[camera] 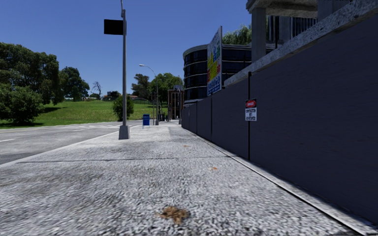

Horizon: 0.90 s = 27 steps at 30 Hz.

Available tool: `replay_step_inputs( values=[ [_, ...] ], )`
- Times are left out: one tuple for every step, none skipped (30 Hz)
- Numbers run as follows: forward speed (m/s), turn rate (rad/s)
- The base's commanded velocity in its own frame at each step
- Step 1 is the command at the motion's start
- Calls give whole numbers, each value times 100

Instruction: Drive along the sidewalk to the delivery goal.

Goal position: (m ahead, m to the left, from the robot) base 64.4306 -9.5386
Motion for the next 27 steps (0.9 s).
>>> replay_step_inputs(
  values=[
    [200, 0],
    [200, 0],
    [200, 0],
    [200, 0],
    [200, 0],
    [200, 0],
    [200, 0],
    [200, 0],
    [200, 0],
    [200, 0],
    [200, 7],
    [200, 7],
    [200, 25],
    [200, 55],
    [200, 77],
    [200, 84],
    [200, 76],
    [200, 76],
    [200, 6],
    [200, 2],
    [200, 1],
    [200, 1],
    [200, 0],
    [200, 0],
    [200, 0],
    [200, 0],
    [200, 0]
  ],
)
